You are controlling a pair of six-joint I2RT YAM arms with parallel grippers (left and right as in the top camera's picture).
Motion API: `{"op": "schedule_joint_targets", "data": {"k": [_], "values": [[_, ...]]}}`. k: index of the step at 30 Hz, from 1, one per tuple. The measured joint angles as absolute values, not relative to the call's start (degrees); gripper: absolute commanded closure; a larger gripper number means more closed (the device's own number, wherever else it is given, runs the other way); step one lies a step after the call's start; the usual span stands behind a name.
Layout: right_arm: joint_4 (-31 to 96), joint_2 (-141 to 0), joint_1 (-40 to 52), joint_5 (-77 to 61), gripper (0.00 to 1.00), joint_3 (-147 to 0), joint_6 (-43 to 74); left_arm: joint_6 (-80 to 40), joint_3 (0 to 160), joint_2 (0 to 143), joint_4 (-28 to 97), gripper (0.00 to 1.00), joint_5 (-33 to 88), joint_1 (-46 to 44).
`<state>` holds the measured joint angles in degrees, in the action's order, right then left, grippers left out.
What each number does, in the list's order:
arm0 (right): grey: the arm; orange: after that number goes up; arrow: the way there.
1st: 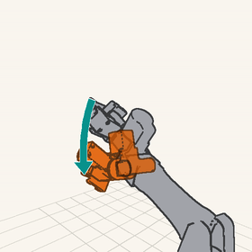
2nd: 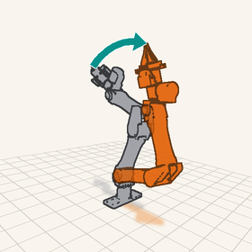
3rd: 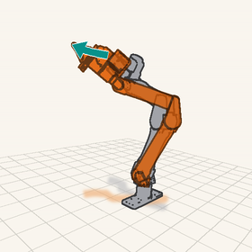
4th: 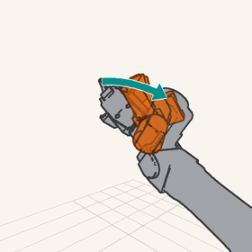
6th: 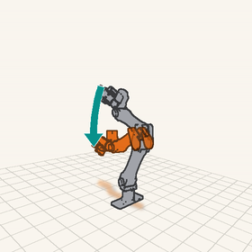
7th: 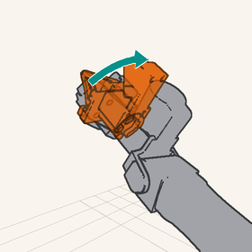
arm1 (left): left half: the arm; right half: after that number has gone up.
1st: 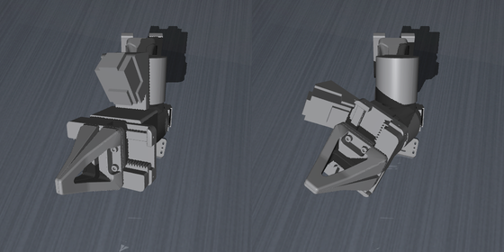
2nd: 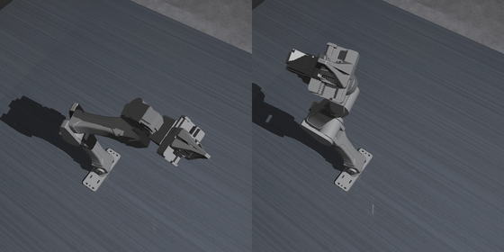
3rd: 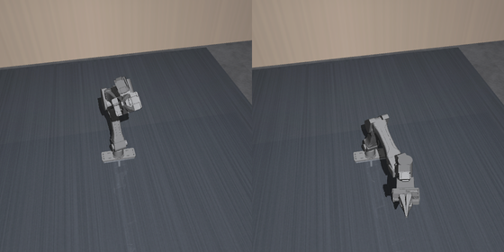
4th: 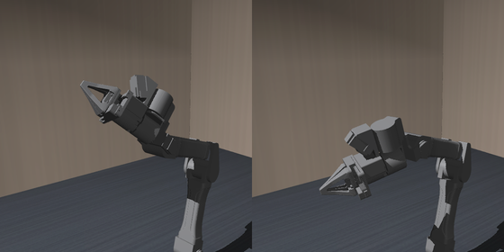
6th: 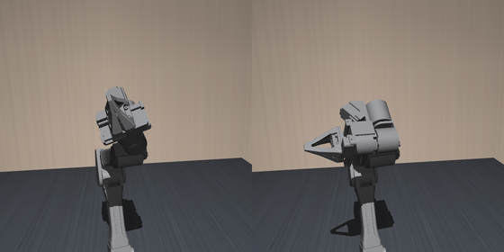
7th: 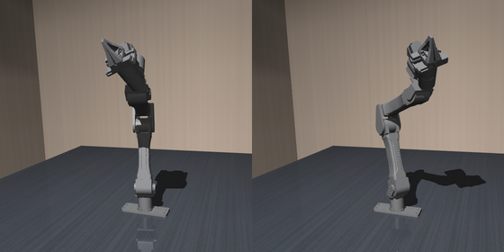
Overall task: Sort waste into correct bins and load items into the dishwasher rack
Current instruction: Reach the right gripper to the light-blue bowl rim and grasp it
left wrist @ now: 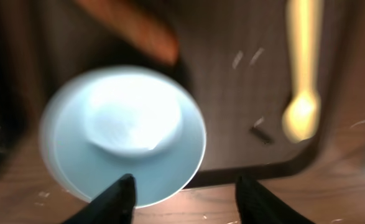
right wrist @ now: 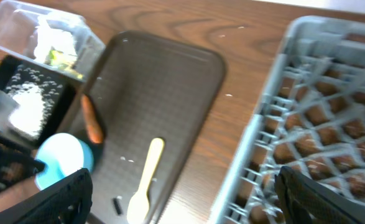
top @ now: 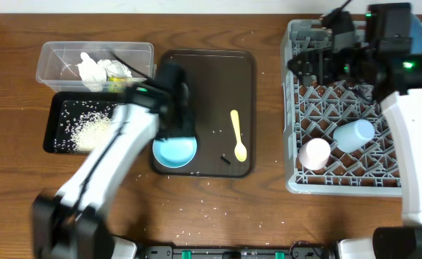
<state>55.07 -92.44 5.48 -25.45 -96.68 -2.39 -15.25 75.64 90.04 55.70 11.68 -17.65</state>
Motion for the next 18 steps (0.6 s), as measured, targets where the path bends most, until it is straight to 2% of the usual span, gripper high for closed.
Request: {"op": "schedule_joint_targets", "data": {"k": [8,13,18], "values": [[51.1,-102.4,20.2,-22.6,0.3,-96.7,10.3,-16.4,81.4,73.6,56.9,0.4,11.4,-2.3],[49.4,-110.5,29.8,-19.6,0.32,-96.7,17.7,-16.5,81.3,73.2,59.8,0.4,11.2,5.3],[48.9,-116.9,37.0,-17.3,0.42,-96.7,21.8,-16.5,81.1,74.0,61.4,0.4,11.2,9.2]]}}
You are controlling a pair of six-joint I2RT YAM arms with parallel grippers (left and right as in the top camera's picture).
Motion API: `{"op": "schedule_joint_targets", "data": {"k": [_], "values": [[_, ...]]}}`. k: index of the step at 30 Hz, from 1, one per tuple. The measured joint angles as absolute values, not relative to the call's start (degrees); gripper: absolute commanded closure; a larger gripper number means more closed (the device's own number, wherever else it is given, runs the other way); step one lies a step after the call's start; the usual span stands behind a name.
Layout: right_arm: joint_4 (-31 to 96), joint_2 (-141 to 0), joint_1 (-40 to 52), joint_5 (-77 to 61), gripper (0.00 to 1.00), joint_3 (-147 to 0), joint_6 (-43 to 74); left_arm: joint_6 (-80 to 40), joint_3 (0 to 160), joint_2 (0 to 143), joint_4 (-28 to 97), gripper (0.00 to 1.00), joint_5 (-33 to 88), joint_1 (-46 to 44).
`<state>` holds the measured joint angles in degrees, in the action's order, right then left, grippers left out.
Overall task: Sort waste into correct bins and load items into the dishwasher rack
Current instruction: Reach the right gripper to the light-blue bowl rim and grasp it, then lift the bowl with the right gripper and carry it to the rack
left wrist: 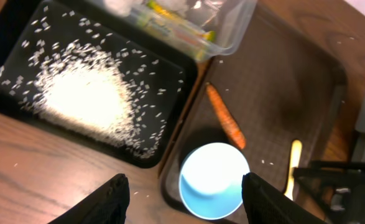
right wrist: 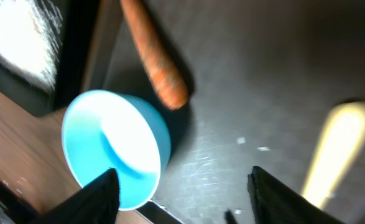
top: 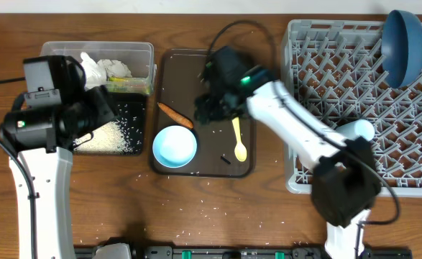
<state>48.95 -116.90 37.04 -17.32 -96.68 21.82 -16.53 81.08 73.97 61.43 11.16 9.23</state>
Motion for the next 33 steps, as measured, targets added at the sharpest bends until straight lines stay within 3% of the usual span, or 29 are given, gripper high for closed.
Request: {"op": "schedule_joint_targets", "data": {"k": [4,12,14,15,27,33], "values": [[48.4,-120.4,39.8,-16.1,0.48,-96.7,23.2,-16.5,81.0,74.0,61.7,0.39,10.6,10.4],[48.0,-125.0,44.1,-14.2,0.74,-96.6,24.2,-16.5,81.0,74.0,62.1,0.4,9.0,10.4],[48.2,-125.1,44.6,-13.5,0.86,-96.6,24.1,-16.5,81.0,74.0,62.2,0.4,9.0,10.4],[48.3,-125.1,44.8,-13.2,0.99,-96.6,24.2,-16.5,81.0,74.0,62.2,0.4,8.9,10.4],[50.1,-124.6,44.4,-9.6,0.99,-96.6,24.4,-16.5,81.0,74.0,62.4,0.4,8.6,10.4],[52.0,-115.7,36.7,-2.2,0.99,-96.6,24.1,-16.5,81.0,74.0,62.4,0.4,8.6,10.4]]}}
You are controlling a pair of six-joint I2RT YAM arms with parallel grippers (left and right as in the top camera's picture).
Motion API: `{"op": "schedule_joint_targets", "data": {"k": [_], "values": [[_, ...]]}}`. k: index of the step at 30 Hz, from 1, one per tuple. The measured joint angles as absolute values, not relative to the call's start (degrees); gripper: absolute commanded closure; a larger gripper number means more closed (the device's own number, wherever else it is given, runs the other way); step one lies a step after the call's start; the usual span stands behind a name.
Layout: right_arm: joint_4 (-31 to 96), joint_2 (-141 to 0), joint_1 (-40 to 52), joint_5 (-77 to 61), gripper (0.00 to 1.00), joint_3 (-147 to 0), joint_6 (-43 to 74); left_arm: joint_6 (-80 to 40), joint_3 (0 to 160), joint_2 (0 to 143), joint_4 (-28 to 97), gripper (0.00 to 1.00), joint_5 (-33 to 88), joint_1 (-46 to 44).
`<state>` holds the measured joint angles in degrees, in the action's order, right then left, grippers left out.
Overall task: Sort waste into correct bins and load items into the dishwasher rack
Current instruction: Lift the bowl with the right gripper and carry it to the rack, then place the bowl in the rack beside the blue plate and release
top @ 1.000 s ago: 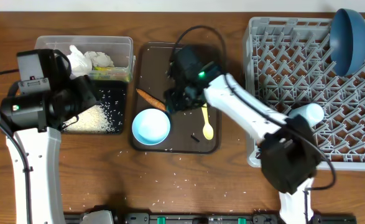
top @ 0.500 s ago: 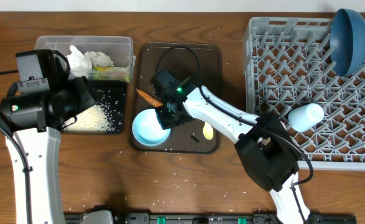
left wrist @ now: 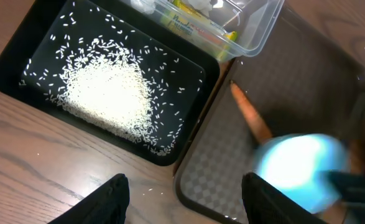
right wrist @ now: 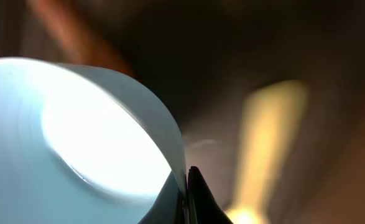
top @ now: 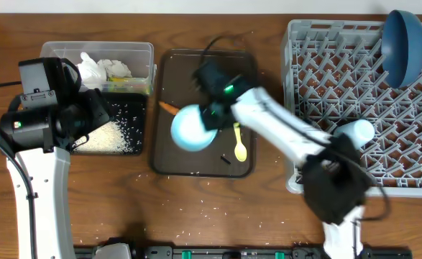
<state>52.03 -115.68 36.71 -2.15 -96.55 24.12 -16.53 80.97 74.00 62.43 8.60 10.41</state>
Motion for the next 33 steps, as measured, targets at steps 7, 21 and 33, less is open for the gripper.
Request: {"op": "schedule_joint_targets", "data": {"k": [7,21,33], "values": [[51.7,-97.0,25.0,26.7,0.99,-97.8,23.9,-16.5,81.0,74.0,62.4,0.39,8.6,10.4],[28.6,-109.8,15.1,70.6,0.99,-97.8,12.1,-16.5,81.0,77.5,62.1,0.4,8.6,10.4],[2.3,-124.8,13.0,79.2,0.99,-97.5,-16.1,-16.5,80.8,83.1,61.1,0.4,8.6,10.4]]}}
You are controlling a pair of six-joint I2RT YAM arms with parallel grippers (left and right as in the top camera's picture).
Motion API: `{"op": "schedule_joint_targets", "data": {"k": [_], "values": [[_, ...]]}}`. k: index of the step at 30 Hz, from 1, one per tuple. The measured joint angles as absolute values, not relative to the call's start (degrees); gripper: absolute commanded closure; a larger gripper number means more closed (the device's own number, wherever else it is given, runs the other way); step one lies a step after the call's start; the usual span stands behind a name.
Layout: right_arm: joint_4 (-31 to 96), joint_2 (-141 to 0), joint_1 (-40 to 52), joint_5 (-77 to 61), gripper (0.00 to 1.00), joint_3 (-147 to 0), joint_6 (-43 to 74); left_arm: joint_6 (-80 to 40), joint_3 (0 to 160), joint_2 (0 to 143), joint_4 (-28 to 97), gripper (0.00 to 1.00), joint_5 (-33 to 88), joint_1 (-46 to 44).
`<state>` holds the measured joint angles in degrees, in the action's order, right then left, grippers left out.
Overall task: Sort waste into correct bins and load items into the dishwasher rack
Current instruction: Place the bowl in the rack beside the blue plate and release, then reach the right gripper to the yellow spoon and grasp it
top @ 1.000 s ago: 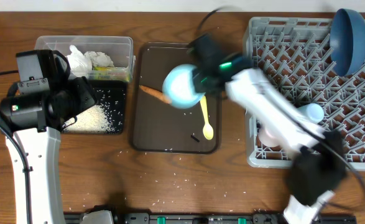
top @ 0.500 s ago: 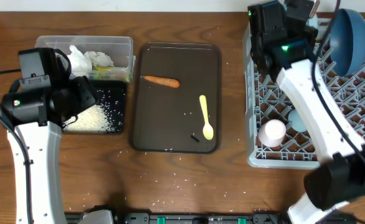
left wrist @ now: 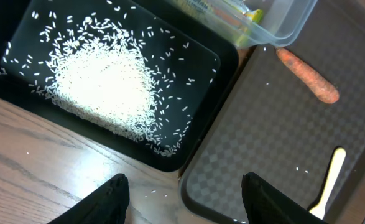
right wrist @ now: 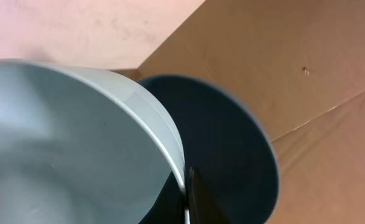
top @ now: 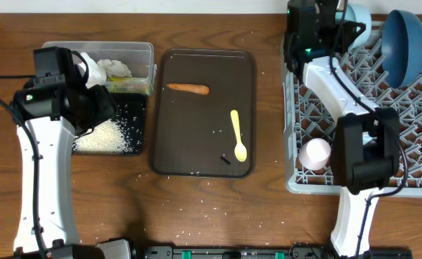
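Observation:
My right gripper (top: 334,20) is shut on the rim of a light blue bowl (top: 357,14) (right wrist: 76,143) at the far edge of the grey dishwasher rack (top: 318,183). The bowl is held right next to a dark blue bowl (top: 402,37) (right wrist: 232,137) standing in the rack. An orange carrot (top: 187,88) (left wrist: 308,83) and a yellow spoon (top: 237,134) lie on the brown tray (top: 203,68). My left gripper (left wrist: 187,194) hangs open above the border of the black rice tray (left wrist: 226,62) and the brown tray.
A clear tub (top: 67,52) of crumpled wrappers stands behind the rice tray. A pink cup (top: 315,152) lies in the rack's near left part. A small dark scrap (top: 226,160) lies by the spoon. Rice grains are scattered on the wooden table (top: 196,208).
My right gripper has gone from above the brown tray to the rack's far edge, bowl still in it. The carrot now lies level, farther back on the tray. My left arm shifted slightly.
First my left gripper was open over the light blue bowl on the brown tray and my right was at the rack. Then my left was back over the rice tray and my right open at the bowl. Then the right held it lifted, now at the rack.

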<state>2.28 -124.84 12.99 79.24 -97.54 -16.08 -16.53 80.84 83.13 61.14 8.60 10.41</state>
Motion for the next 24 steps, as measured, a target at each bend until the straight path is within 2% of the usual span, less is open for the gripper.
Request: {"op": "schedule_joint_targets", "data": {"k": [11,19,21,23,24], "values": [[7.9,-126.0,11.0,78.8,0.99,-97.5,-20.6,-16.5,80.8,84.6,60.6,0.4,8.6,10.4],[16.3,-126.0,13.1,75.5,0.99,-97.6,-17.1,-16.5,80.8,84.6,59.4,0.39,8.6,10.4],[17.0,-126.0,13.8,74.5,0.88,-97.6,-16.4,-16.5,80.8,84.6,59.1,0.39,8.6,10.4],[18.3,-126.0,14.7,72.0,0.54,-97.5,-15.7,-16.5,80.8,84.6,58.9,0.39,8.6,10.4],[19.0,-126.1,15.0,70.7,0.41,-97.5,-15.5,-16.5,80.8,84.6,58.8,0.39,8.6,10.4]]}}
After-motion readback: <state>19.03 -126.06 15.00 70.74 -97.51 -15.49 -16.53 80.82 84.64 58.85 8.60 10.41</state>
